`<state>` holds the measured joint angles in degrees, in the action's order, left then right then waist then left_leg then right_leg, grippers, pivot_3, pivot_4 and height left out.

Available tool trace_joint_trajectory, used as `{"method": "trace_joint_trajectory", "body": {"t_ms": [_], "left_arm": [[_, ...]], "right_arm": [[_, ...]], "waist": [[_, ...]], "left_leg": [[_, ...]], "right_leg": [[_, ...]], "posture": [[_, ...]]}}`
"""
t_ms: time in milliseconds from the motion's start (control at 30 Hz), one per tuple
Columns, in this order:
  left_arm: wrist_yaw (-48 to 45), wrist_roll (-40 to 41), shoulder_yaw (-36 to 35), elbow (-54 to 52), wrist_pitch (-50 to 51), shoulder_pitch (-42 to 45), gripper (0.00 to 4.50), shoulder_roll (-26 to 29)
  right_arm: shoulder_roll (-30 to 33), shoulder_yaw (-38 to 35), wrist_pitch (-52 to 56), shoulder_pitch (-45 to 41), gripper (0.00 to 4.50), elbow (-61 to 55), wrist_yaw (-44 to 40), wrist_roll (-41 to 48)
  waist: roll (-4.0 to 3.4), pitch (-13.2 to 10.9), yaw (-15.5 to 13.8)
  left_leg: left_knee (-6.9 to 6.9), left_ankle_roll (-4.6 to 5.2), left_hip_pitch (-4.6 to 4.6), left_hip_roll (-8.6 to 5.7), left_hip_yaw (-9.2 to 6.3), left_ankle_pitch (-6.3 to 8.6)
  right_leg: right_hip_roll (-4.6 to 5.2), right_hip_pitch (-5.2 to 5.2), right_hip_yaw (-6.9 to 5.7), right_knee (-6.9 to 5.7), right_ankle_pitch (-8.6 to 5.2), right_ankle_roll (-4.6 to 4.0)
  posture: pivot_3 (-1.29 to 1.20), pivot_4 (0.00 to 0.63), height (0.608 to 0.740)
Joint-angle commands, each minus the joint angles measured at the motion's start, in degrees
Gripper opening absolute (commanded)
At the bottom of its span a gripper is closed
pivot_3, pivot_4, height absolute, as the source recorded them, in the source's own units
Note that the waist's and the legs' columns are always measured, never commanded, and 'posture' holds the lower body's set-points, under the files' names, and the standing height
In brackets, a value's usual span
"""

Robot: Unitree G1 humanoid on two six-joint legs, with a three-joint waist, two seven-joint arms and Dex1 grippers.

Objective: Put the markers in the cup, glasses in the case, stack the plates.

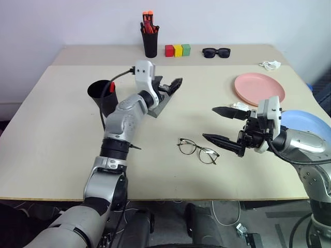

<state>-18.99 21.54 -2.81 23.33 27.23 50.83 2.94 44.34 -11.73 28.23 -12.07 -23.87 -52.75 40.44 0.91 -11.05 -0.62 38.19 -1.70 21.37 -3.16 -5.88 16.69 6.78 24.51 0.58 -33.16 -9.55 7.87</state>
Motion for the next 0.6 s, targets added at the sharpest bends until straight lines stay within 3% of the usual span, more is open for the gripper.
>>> {"method": "trace_joint_trajectory", "body": {"t_ms": [33,200,333,467,600], "left_arm": [[3.95,-1.96,-0.6,1.71,0.4,1.41,4.46,-0.97],[9.19,0.53,-5.4,3.91,6.02,2.87,4.46,-1.8],[4.08,0.52,-2.69,2.63,10.16,3.12,4.46,-1.0],[8.53,-0.88,-2.79,4.03,18.32,4.36,4.46,-0.37],[10.25,-0.42,-4.24,2.12,19.25,3.34,4.46,-1.43]], "right_arm": [[3.06,-6.0,-1.99,1.96,4.5,1.98,-1.81,-1.14],[4.18,-8.14,-2.64,4.32,4.5,1.83,-2.35,-1.62],[3.5,-7.4,-2.61,4.06,4.5,1.15,-1.72,-1.97],[2.79,-6.51,-3.22,3.48,4.5,1.56,-1.33,-2.51],[2.45,-6.16,-3.37,3.58,4.5,1.23,-1.1,-2.45]], "waist": [[0.02,-0.01,-0.21],[0.02,-0.01,0.07],[0.02,-0.01,-0.07],[0.02,-0.01,-0.1],[0.02,-0.01,-0.09]], "left_leg": [[0.01,0.0,0.02,-0.01,0.01,0.0],[-0.01,0.0,0.0,0.0,0.0,0.0],[0.0,0.0,0.01,0.0,0.01,0.0],[0.02,-0.01,0.02,-0.01,0.01,0.0],[0.01,-0.01,0.01,-0.01,0.0,0.0]], "right_leg": [[0.01,0.0,0.0,0.02,0.0,0.0],[0.01,0.0,0.0,0.02,0.0,0.0],[0.01,0.0,0.0,0.01,0.0,0.01],[0.01,0.0,0.0,0.01,0.0,0.01],[0.01,0.0,0.0,0.02,0.0,0.02]], "posture": [[0.0,0.15,0.74],[0.0,0.15,0.74],[0.0,0.15,0.74],[0.0,0.15,0.74],[0.0,0.15,0.74]]}}
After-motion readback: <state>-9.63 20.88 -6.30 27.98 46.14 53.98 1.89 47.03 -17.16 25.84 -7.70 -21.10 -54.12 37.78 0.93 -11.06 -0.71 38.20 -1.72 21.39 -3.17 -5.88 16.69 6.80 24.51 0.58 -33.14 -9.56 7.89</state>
